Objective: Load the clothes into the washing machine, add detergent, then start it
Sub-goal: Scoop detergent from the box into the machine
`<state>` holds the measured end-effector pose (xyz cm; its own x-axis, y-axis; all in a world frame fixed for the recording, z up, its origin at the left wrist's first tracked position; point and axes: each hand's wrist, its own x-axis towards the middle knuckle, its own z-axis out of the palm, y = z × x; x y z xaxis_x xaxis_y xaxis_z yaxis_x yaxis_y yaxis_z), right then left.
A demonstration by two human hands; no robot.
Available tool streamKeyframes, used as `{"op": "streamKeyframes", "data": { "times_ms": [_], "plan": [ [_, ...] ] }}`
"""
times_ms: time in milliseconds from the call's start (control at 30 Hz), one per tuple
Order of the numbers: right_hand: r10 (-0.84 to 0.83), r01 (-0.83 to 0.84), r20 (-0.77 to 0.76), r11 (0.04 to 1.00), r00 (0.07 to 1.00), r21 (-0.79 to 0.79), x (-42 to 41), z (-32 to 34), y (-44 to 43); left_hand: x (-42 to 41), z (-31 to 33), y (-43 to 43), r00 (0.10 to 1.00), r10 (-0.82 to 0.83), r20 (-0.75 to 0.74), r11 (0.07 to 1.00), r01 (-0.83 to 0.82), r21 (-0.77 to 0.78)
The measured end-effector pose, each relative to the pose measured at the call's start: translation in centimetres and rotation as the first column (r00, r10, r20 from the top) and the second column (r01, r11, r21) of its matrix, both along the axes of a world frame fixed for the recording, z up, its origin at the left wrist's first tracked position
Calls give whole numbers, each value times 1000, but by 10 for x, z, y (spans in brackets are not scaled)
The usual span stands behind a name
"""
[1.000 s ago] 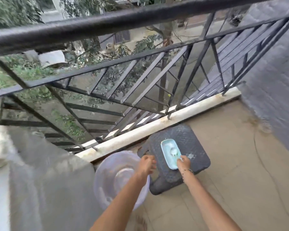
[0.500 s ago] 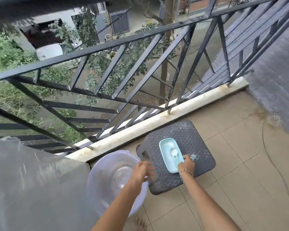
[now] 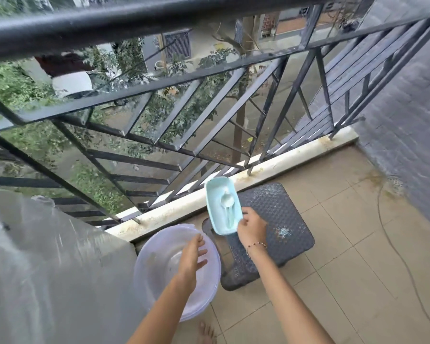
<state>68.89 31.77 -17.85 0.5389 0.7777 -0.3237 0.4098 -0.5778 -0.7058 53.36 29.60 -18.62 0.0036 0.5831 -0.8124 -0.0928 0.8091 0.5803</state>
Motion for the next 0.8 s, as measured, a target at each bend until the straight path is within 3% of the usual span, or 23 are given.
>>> {"op": "streamKeyframes", "data": {
  "times_ms": [233, 400, 600, 800],
  "plan": [
    [207, -188, -58, 954, 977, 234, -91, 101, -14, -66, 56, 3, 913, 234, 335, 956, -278, 90],
    [340, -311, -54, 905, 939, 290, -163, 152, -29, -137, 108, -2, 794, 256, 551, 904, -399, 155],
    [506, -471, -44, 829, 861, 302, -259, 205, -61, -236, 167, -28, 707, 230, 669, 836, -496, 236],
    [584, -639, 264, 663, 768, 391, -365, 236, -103, -342, 193, -85, 678, 143, 721, 770, -534, 350]
  ]
}}
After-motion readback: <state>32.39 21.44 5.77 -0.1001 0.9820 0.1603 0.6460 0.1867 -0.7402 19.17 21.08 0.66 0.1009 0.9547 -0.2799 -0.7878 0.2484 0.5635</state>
